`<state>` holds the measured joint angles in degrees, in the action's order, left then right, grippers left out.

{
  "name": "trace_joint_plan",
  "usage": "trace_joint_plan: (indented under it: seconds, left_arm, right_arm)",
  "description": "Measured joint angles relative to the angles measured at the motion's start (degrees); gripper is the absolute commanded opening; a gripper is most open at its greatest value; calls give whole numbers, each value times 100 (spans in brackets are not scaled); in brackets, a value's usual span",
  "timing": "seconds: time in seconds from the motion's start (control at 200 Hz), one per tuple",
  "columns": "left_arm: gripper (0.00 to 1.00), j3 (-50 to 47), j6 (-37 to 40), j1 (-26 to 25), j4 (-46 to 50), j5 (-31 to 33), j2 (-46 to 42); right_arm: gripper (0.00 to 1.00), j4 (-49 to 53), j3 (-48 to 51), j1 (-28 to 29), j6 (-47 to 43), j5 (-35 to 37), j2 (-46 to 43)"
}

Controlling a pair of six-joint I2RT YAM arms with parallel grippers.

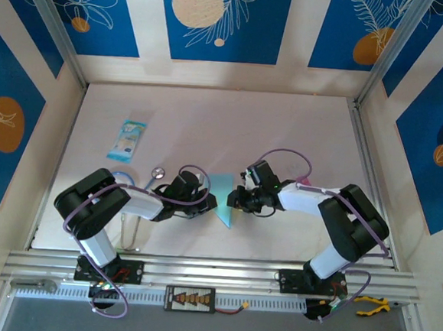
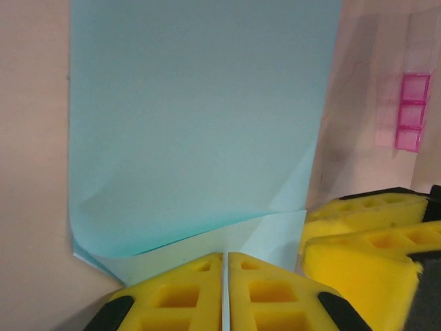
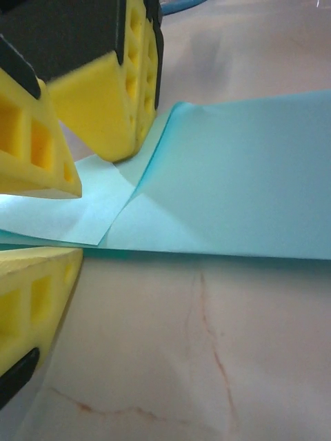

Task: Fold a paper plane with a square sheet of paper (pick it up from the middle)
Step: Third fold the triangle at the center of the table.

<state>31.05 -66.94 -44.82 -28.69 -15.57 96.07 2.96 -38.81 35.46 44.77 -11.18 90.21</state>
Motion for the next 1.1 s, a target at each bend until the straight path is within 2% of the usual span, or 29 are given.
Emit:
trace_joint_plan:
  seconds: [0.33, 1.095]
  left_arm:
    - [10, -2, 0, 0, 0, 0, 0]
    - [11, 9, 118, 0, 7, -26, -2]
  right_arm:
    - [30, 7, 514, 234, 367, 101, -629]
    - [26, -597, 592, 299, 704, -238, -256]
